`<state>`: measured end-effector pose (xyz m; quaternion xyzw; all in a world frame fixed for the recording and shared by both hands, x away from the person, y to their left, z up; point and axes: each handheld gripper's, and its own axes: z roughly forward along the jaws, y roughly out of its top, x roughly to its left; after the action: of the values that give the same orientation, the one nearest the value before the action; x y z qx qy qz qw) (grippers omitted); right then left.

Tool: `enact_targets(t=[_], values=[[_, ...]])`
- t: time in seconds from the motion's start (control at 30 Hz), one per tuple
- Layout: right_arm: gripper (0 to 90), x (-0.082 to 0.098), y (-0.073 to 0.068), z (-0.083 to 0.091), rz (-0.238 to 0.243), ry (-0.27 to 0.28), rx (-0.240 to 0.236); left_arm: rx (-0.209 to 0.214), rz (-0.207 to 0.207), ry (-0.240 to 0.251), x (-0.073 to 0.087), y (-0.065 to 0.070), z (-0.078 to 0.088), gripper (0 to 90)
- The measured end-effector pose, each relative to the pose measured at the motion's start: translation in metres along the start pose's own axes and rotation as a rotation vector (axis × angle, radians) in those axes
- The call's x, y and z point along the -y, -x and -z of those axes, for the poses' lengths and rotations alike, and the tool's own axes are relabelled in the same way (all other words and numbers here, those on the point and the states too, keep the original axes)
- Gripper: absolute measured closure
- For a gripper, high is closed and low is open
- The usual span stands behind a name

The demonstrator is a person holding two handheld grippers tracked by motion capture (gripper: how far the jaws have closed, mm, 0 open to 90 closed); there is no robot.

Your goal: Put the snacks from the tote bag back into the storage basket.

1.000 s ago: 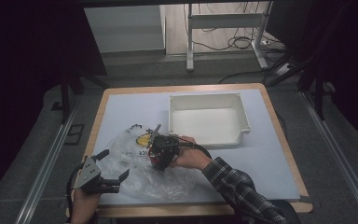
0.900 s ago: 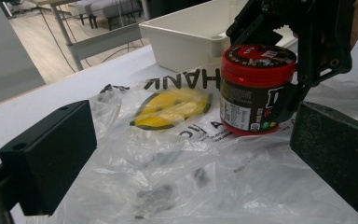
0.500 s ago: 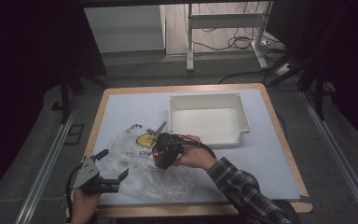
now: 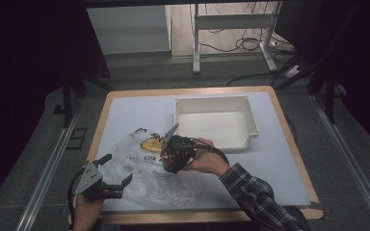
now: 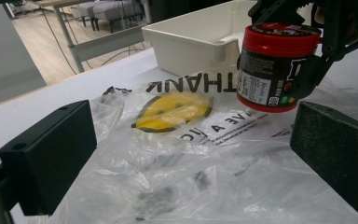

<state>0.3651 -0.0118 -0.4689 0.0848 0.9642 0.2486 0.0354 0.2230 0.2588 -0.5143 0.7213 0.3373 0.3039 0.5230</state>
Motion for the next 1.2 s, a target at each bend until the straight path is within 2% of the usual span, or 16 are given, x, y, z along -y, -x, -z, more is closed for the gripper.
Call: enact_targets(t=[0.43, 0.87, 1.2], values=[[25.6, 0.015, 0.008, 0.017, -0.036, 0.026, 0.006, -0.002, -0.001, 0.001, 0.0, 0.0, 0.0, 0.3], [25.5, 0.028, 0.018, 0.037, -0.061, 0.037, 0.055, -0.003, 0.0, 0.002, 0.0, 0.0, 0.0, 0.3], [25.6, 0.039, 0.032, 0.05, -0.091, 0.043, 0.086, -0.005, -0.002, 0.004, 0.0, 0.0, 0.001, 0.3]])
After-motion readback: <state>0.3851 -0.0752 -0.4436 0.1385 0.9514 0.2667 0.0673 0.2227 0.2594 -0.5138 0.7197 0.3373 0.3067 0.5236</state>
